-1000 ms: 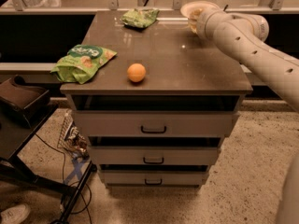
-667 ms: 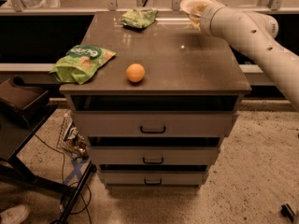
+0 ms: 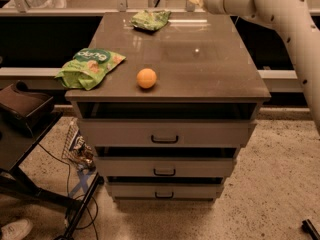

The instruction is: Move paper bowl near green rice chip bag

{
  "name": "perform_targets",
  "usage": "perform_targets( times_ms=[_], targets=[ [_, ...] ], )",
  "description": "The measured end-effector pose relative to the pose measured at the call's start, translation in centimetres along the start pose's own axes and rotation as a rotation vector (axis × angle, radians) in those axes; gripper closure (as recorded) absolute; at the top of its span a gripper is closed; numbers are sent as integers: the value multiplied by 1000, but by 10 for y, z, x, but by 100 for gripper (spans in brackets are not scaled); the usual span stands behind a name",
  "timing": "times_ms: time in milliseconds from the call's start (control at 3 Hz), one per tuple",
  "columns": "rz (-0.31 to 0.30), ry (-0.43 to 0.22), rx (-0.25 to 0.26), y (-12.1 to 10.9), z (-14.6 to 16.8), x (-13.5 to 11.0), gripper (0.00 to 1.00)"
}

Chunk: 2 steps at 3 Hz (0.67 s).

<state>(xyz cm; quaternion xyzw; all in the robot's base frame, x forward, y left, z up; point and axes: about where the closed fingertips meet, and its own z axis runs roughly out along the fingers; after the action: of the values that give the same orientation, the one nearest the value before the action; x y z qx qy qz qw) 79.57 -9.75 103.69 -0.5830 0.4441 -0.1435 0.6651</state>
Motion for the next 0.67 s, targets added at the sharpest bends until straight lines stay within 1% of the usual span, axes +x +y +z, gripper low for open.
perform_targets(
  times_ms=[333, 667],
  targets=[
    [-43, -159, -95, 7, 6, -64, 100],
    [-50, -191, -145, 19, 6, -74, 100]
  ],
)
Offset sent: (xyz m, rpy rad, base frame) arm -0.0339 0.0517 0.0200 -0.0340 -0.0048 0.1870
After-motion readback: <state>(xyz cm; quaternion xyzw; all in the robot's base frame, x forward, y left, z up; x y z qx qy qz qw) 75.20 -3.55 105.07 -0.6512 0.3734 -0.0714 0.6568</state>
